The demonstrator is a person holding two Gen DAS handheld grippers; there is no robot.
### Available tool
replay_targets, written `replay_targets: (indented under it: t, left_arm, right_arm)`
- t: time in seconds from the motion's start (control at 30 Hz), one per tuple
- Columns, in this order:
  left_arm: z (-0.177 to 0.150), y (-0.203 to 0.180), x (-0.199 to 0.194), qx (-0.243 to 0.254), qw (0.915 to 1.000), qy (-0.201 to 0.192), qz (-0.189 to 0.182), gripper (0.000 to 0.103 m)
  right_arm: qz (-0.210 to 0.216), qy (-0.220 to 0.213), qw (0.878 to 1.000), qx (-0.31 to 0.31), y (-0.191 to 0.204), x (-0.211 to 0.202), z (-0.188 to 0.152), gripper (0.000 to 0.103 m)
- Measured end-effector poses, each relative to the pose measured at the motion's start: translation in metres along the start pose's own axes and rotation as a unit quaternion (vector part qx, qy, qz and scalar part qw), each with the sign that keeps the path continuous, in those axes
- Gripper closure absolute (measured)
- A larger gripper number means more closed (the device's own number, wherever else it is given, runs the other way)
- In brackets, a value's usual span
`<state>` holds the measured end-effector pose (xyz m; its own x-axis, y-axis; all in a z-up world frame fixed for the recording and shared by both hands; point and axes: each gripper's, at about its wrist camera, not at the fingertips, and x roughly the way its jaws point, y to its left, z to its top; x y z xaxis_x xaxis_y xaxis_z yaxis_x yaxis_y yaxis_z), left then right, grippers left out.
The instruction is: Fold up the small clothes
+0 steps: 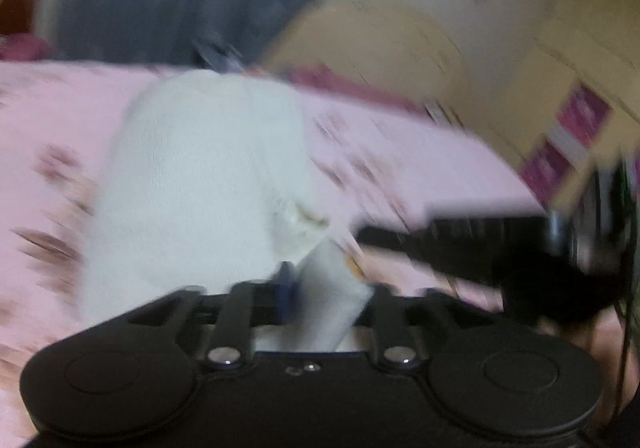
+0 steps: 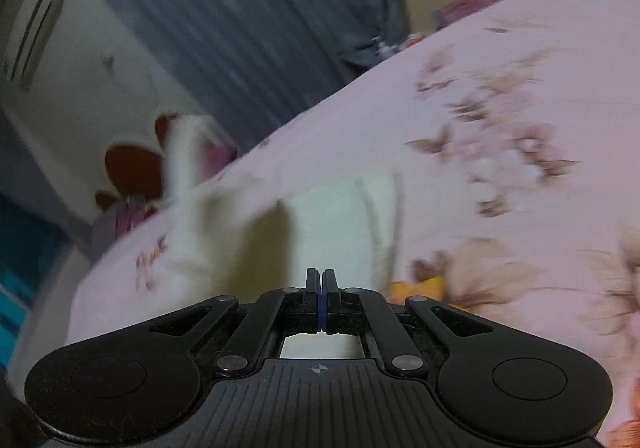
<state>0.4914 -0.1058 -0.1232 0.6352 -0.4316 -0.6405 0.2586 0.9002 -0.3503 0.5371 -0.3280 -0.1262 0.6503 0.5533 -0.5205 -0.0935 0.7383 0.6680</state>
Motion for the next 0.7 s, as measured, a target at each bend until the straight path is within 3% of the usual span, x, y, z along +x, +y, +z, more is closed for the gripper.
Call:
replay_targets:
  t: [0.03, 0.07, 0.1, 0.13, 0.3, 0.53, 0.7]
  left_arm:
    - [-0.003, -0.008, 0.005, 0.009, 0.9996, 0.024, 0.009, 0.059]
    - [-0.004, -0.011, 0.0, 0.012, 0.9997, 0.021, 0.007, 0.059]
    - [-0.003, -0.01, -0.01, 0.012, 0.9999, 0.005, -0.006, 0.059]
    - [0.001, -0.004, -0.022, 0.007, 0.9999, -0.011, -0.011, 0.062]
    - [0.029, 0.055, -0.052, -0.007, 0.9959, -0.065, 0.062, 0.075]
    - [0.036, 0.108, -0.022, -0.018, 0.9962, -0.035, 0.078, 0.09]
    - [0.028, 0.11, -0.011, -0.004, 0.9965, -0.015, 0.082, 0.09]
  right_arm:
    - [-0.004, 0.004, 1.0, 0.004, -0.005, -0.002, 0.001, 0.099]
    - [-0.01, 0.005, 1.0, 0.006, -0.01, -0.006, 0.002, 0.071]
    - [-0.007, -0.004, 1.0, 0.006, -0.014, -0.013, 0.002, 0.054]
    - [0.004, -0.011, 1.0, 0.003, -0.014, -0.017, 0.001, 0.047]
    - [0.04, 0.011, 0.999, -0.009, -0.006, -0.017, -0.005, 0.048]
    - [0.025, 0.05, 0.998, -0.026, 0.011, 0.021, -0.017, 0.053]
    - [0.007, 0.067, 0.997, -0.046, 0.017, 0.044, -0.016, 0.059]
